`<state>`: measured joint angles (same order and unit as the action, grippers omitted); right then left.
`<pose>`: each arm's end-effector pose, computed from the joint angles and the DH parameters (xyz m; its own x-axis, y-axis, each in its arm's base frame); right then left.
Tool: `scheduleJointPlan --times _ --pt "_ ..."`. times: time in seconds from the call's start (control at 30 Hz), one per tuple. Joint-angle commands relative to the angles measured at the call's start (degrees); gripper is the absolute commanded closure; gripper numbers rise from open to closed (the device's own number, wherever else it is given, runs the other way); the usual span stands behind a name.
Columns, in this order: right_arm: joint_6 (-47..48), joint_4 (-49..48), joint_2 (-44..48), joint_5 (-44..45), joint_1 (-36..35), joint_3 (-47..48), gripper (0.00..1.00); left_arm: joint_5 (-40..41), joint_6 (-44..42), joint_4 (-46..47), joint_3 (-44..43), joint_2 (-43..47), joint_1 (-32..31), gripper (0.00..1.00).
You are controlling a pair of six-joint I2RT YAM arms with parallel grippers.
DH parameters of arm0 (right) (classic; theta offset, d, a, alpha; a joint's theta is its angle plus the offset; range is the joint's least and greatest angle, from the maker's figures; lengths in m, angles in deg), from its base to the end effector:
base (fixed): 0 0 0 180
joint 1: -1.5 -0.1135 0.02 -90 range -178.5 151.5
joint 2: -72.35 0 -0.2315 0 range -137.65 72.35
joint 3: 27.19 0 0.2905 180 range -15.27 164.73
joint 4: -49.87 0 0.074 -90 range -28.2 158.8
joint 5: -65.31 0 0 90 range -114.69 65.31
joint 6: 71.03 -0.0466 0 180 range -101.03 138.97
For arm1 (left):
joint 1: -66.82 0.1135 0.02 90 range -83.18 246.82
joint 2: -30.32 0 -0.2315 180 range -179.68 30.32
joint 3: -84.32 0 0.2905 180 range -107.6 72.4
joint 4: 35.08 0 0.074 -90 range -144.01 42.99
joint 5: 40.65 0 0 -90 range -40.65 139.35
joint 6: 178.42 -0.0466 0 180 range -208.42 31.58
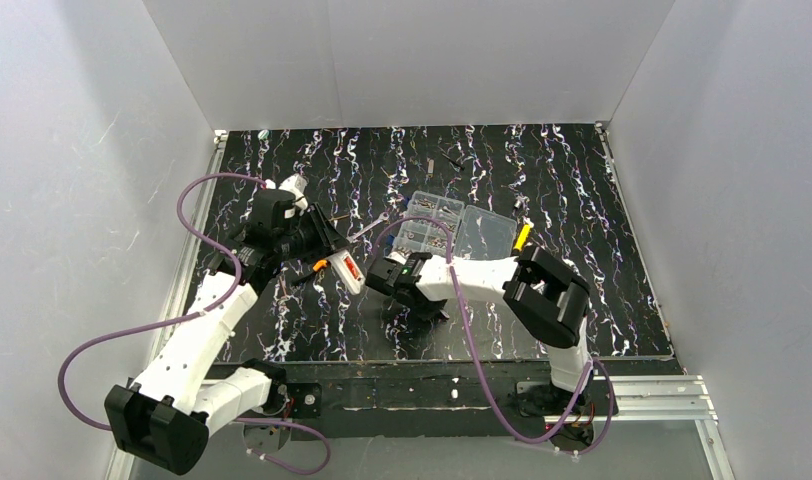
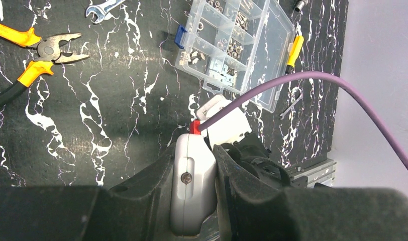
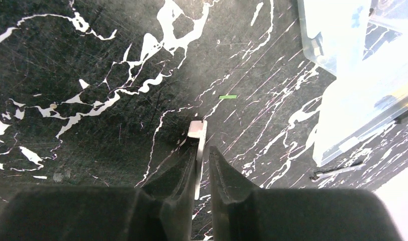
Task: Load the batteries into the remote control
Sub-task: Adjust the battery cover at the center of the board.
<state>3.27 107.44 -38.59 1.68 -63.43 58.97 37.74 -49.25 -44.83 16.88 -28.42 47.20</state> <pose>0.1806 0.3371 0.0932 -0.6171 -0.7470 -0.2473 -0.6435 0.6600 -0.3878 0.2857 -0.1118 0.3531 -0.3408 -0.5353 -0.7728 0.3910 0.6668 -0.6344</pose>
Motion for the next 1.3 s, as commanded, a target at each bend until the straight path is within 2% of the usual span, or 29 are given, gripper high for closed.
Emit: scheduleJointPlan --times 0.0,0.07,0.33,0.57,0.9,1.07,1.27 --pt "-1.1 0.6 -2.9 -0.7 -0.8 -0.9 0.70 -0.8 -0.5 -1.8 0.3 2.2 0.3 1.00" --pt "-0.8 -0.5 -2.4 -1.5 -1.1 -1.5 0.65 -0.7 -0.5 -1.8 0.4 2.4 0.3 1.00" --pt "-0.1 -3.1 -0.9 -4.9 -1.6 -3.0 0.58 -0.8 0.1 -1.8 0.5 2.9 0.3 1.00" --pt "1.0 -10.3 5.6 -10.9 -1.6 -7.1 0.47 -0.8 -0.4 -4.4 -0.6 2.9 0.3 1.00" --pt "-0.5 -16.8 14.0 -9.4 -0.6 -12.0 0.41 -1.2 -1.2 -6.3 -3.2 2.0 0.4 1.00" --pt "-3.8 -19.3 19.5 -14.8 7.7 -16.1 0.48 -1.3 -1.7 -7.2 -4.3 1.7 0.4 1.00" --pt "-2.5 -23.0 23.3 -22.5 18.1 -21.8 0.68 -1.9 -2.1 -7.7 -5.9 0.6 0.4 1.00"
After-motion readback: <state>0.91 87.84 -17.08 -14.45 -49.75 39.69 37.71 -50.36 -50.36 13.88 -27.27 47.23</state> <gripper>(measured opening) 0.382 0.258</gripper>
